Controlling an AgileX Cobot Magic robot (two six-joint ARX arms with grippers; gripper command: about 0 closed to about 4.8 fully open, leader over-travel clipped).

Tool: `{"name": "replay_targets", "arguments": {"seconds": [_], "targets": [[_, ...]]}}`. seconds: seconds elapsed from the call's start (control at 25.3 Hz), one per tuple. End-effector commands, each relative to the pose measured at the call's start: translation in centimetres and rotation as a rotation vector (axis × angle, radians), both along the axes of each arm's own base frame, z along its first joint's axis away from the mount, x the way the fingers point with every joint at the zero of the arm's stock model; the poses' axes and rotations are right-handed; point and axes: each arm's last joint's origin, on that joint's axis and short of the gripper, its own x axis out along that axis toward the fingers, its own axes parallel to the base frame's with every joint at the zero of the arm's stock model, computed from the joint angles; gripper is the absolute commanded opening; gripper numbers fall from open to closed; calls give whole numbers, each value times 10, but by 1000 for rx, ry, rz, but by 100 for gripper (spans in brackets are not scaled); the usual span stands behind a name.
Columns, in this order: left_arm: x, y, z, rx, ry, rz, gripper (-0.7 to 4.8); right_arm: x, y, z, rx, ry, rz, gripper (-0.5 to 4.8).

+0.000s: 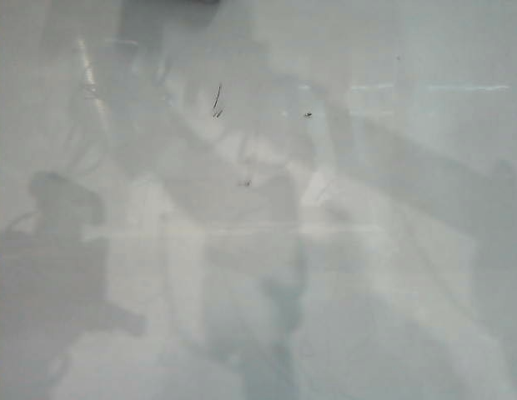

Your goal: Grab the whiteboard eraser that is attached to the surface of the whiteboard and use it to clean the writing on the whiteboard.

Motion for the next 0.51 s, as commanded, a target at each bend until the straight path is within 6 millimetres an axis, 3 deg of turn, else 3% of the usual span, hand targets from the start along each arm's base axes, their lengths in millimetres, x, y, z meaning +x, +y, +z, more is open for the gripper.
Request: {"name": "replay_targets", "arguments": {"seconds": [0.04, 0.24, 0.51], "targets": [[0, 0, 1, -1, -11, -4, -2, -26, -40, 51, 245, -26, -27, 181], [0, 0, 1, -1, -11, -4, -2, -55, -127, 94, 468, 66, -56, 181], [0, 0, 1, -1, -11, -4, -2, -70, -237, 126, 657, 11, -141, 180]]}}
